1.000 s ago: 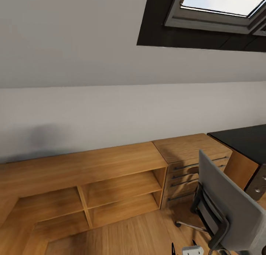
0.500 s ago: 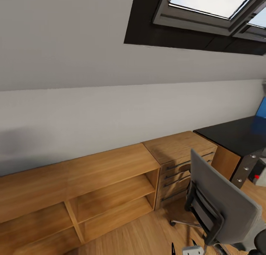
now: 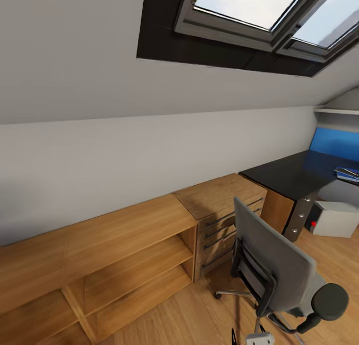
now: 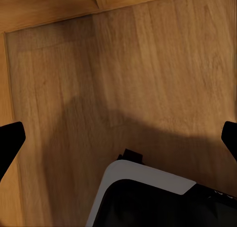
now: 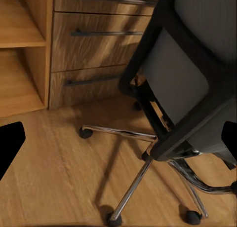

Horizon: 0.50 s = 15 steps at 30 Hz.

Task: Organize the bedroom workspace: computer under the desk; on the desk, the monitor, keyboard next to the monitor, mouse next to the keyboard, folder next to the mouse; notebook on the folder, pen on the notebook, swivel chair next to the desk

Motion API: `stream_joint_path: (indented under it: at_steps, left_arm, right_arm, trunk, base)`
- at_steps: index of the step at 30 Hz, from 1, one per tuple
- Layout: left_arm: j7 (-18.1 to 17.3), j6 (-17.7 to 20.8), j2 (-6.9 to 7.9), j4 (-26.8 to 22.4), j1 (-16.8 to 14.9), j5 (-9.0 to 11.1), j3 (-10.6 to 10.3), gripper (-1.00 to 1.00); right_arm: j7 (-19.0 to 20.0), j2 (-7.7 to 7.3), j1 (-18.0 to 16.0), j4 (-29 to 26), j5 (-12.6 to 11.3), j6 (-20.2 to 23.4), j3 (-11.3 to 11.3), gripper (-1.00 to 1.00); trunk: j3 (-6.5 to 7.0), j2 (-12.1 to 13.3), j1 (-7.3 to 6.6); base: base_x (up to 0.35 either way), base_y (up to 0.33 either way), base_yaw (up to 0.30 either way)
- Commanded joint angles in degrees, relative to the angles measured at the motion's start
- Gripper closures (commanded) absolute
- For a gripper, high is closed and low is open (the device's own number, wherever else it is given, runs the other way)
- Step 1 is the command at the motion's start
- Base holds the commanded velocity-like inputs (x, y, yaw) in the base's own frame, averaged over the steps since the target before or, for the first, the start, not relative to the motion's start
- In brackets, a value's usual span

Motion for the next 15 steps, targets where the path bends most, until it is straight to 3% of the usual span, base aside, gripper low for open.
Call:
stream_joint_path:
  at_steps: [1, 15]
  left_arm:
    - [0.4, -0.1, 0.04, -0.1, 0.0, 0.3, -0.5, -1.0]
    - [0.4, -0.1, 0.04, -0.1, 0.0, 0.3, -0.5, -1.0]
  right_arm:
    - [-0.3, 0.04, 0.0, 0.1, -0.3, -0.1, 0.5, -1.0]
    - [-0.3, 0.04, 0.0, 0.1, -0.3, -0.1, 0.5, -1.0]
  trunk:
    - [-0.07, -0.1, 0.01]
    - [-0.05, -0.1, 0.01]
  base:
    - [0.0, 0.0, -0.28]
    - [0.0, 0.0, -0.28]
